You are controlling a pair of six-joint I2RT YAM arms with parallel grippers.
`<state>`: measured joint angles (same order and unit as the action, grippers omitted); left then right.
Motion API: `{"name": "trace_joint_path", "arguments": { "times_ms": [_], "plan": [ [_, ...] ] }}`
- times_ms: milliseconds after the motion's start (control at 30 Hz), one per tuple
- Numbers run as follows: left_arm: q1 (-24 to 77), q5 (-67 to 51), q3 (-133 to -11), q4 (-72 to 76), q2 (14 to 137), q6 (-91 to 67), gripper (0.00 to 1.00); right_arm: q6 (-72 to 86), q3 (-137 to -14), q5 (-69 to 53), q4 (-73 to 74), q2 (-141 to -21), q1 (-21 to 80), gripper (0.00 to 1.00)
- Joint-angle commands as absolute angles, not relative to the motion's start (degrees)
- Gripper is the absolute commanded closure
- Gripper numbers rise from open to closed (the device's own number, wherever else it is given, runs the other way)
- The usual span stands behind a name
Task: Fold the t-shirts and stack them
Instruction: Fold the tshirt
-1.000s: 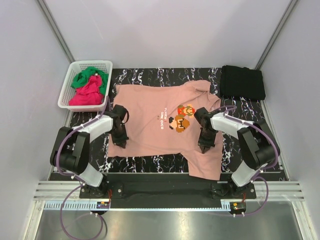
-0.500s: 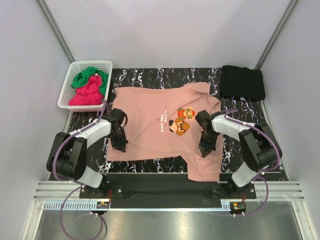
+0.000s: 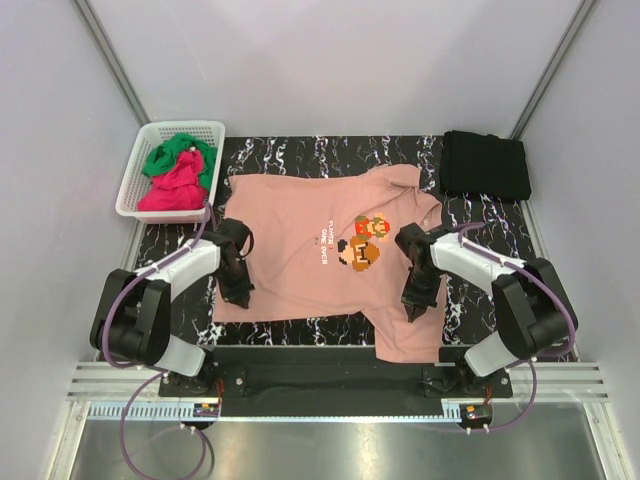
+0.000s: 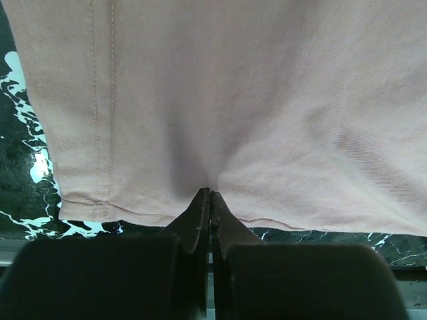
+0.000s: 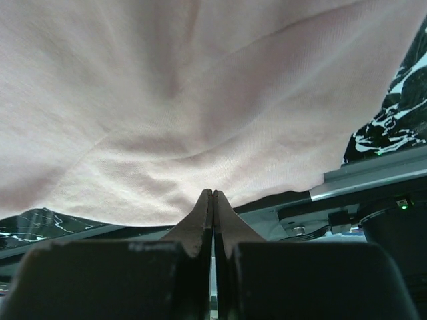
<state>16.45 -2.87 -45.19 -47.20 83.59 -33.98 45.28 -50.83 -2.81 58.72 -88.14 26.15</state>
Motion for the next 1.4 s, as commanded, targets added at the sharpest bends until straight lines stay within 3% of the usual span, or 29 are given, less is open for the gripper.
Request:
{"name": "trace_joint_path", "arguments": {
  "times_ms": [0,200,233,333,367,467,667,800,967,1000,1033,1067,1367],
  "plan": [
    [16.4,-3.8,-45.1,-47.6,81.7,-33.8,1.0,47.9,-50.4,-2.6,60.6,-84.6,27.9,1.0],
    [16.0,1.8,-50.2,-48.8,79.4,-31.6,1.0,46.0,-59.0,5.1,63.6,-82.2,28.0,1.0],
    [15.8,1.7,-51.5,-48.8,80.6,-31.6,0.89,44.3,-59.8,5.2,62.9,-83.0,28.0,1.0],
    [15.4,1.0,-53.3,-48.5,84.1,-31.4,0.75,41.6,-62.2,5.9,61.4,-88.5,28.0,1.0],
    [15.4,0.9,-53.6,-48.3,84.9,-31.6,0.64,41.0,-63.0,6.2,60.7,-91.1,28.0,1.0],
    [15.4,0.7,-53.7,-47.2,86.8,-32.3,0.62,40.2,-64.2,5.4,58.8,-95.3,28.0,0.94],
    [15.4,0.4,-53.8,-45.5,89.2,-33.0,0.64,40.1,-63.7,4.0,54.1,-99.0,27.9,0.92],
    [15.4,0.4,-53.3,-45.1,90.4,-33.0,0.71,39.6,-62.6,3.8,52.1,-101.1,27.9,1.0],
    [15.4,0.4,-51.6,-44.2,90.1,-33.3,0.78,40.0,-60.4,3.4,50.5,-101.1,27.9,1.0],
    [15.4,0.4,-51.1,-44.0,90.2,-33.4,0.83,39.9,-60.2,3.4,50.3,-101.2,27.9,1.0],
    [15.4,0.4,-50.9,-44.0,90.2,-33.6,0.98,40.0,-60.0,3.2,50.3,-101.4,27.9,1.0],
    [15.4,-1.5,-50.6,-43.7,90.3,-33.9,1.0,40.0,-59.7,2.8,50.2,-101.9,27.9,1.0],
    [15.4,-2.5,-47.2,-43.5,88.0,-34.6,1.0,41.4,-54.0,0.2,49.2,-98.4,27.9,1.0]
  ]
}}
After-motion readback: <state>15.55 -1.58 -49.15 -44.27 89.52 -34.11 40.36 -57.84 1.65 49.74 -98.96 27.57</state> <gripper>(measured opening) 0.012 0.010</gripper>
